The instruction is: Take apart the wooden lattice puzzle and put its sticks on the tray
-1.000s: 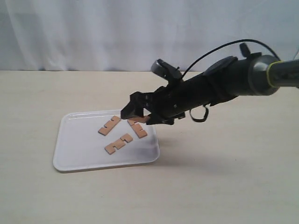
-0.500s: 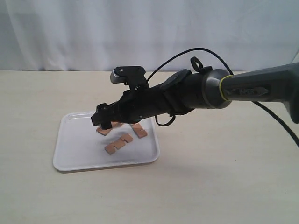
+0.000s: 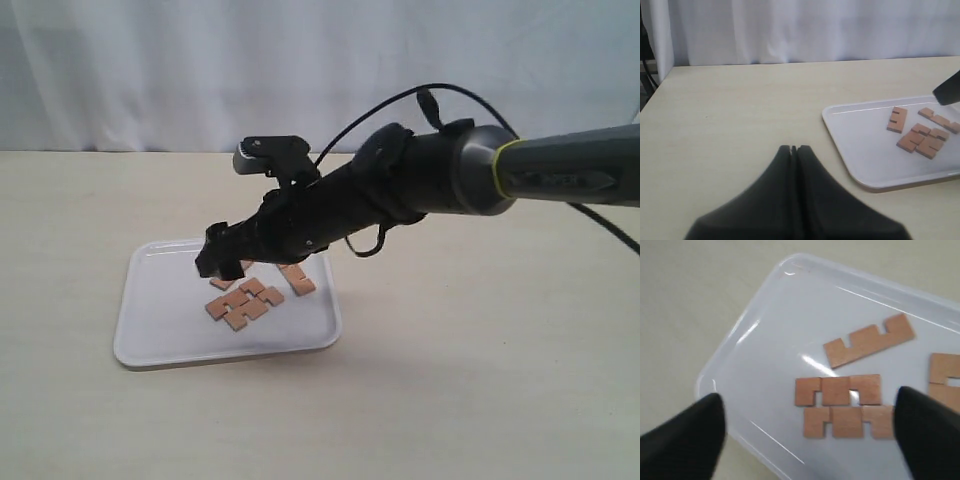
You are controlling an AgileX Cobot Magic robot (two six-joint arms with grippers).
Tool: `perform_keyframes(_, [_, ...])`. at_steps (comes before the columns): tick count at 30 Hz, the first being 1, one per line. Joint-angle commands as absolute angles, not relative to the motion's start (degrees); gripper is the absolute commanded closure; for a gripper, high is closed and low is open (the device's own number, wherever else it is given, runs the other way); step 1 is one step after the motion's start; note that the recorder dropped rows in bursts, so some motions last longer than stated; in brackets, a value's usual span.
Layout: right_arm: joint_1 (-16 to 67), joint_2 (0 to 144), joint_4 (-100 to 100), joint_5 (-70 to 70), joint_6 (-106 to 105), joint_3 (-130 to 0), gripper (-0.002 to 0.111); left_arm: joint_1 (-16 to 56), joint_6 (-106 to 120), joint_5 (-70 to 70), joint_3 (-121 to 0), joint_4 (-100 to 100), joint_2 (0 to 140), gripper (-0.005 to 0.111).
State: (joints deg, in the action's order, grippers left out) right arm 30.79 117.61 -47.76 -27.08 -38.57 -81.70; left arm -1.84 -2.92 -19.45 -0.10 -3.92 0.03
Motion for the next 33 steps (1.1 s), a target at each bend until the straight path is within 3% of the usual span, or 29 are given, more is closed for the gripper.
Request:
perform_keyframes(1, [30.72,111.90,-15.55,-31.77,-11.01,-81.88,0.088,-1.94,-2.86,-18.48,0.00,-3.89,0.00,0.107])
perform_keyframes(2, [30.72,110.57,-6.80,-33.92,-5.31,-81.88,0.101,-1.94,-2.86,-18.48,0.00,-3.89,0.00,0.107])
perform_keyframes(8, [29.23,107.11,12.20,-59.44,0.00,-81.88,0.104,-1.94,-2.86,-18.48,0.00,-3.89,0.00,0.107])
perform_keyframes(10, [25.44,107.11,9.15,-68.96,0.00,-81.35,0.104,-1.94,-2.86,-18.48,0.00,-3.89,0.00,0.107])
perform_keyframes(15, [10.61,98.68,1.18,-69.96,0.00,-69.48,0.104,-1.94,-2.86,-18.48,0.00,-3.89,0.00,0.107])
perform_keyframes(20, [3.80,85.82,0.36,-58.18,2.81,-58.33,0.104,-1.94,-2.86,-18.48,0.00,-3.89,0.00,0.107])
perform_keyframes(28, [3.93,59.80,-0.47,-46.55,3.81,-47.23,0.104,-1.94,-2.86,-18.48,0.00,-3.89,0.00,0.107])
perform_keyframes(33, [3.93,43.76,3.06,-25.21,3.48,-36.95,0.104,-1.94,-2.86,-18.59,0.00,-3.89,0.00,0.107])
